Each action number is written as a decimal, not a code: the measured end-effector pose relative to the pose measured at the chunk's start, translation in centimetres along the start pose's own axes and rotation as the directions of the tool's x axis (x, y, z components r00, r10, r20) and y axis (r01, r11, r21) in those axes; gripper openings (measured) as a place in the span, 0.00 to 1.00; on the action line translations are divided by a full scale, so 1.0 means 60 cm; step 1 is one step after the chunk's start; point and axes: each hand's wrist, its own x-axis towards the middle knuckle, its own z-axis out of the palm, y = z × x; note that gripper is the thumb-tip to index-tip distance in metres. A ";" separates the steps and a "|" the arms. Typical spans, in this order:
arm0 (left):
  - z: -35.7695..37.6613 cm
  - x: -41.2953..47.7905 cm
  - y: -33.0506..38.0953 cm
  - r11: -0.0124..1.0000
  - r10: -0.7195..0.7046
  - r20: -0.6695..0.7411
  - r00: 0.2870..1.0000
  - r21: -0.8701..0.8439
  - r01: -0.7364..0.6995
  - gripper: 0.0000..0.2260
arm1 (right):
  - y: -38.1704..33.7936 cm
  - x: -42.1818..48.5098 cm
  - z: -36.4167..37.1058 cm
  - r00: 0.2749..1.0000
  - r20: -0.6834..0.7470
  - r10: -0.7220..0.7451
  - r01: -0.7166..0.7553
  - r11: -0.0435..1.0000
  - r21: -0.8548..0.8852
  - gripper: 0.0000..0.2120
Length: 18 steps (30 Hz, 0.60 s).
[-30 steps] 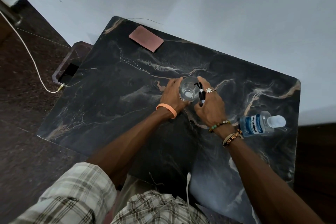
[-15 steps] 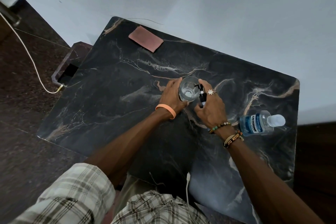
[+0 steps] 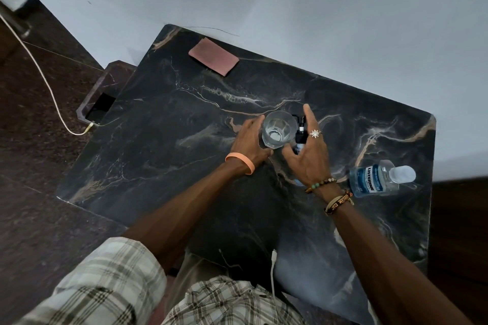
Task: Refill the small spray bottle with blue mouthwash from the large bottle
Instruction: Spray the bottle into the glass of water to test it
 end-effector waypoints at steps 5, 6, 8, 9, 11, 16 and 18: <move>-0.005 -0.009 -0.005 1.000 -0.015 0.035 0.999 -0.002 0.015 0.39 | 0.000 -0.020 -0.002 1.000 0.028 -0.001 -0.002 0.996 0.090 0.45; -0.006 -0.012 -0.006 1.000 -0.021 0.046 0.999 -0.006 0.021 0.39 | 0.000 -0.022 0.000 1.000 0.029 -0.001 -0.002 0.996 0.087 0.45; -0.008 -0.018 -0.007 0.999 -0.034 0.064 0.997 -0.023 0.035 0.39 | 0.000 -0.027 0.003 0.999 0.031 0.014 -0.017 0.994 0.103 0.45; -0.009 -0.021 -0.007 0.999 -0.036 0.066 0.997 -0.028 0.038 0.39 | 0.000 -0.028 0.004 0.999 0.036 0.017 -0.021 0.993 0.120 0.45; -0.012 -0.027 -0.007 0.999 -0.026 0.046 0.999 -0.034 0.028 0.38 | -0.001 -0.030 0.005 0.999 0.045 0.016 -0.022 0.990 0.141 0.44; -0.018 -0.051 -0.013 0.996 0.025 -0.162 0.986 -0.076 -0.038 0.22 | -0.005 -0.036 0.003 0.999 0.029 0.028 -0.031 0.994 0.109 0.45; -0.021 -0.058 -0.017 0.994 0.059 -0.189 0.980 -0.076 -0.074 0.18 | -0.008 -0.038 0.001 0.999 0.028 0.028 -0.030 0.995 0.100 0.45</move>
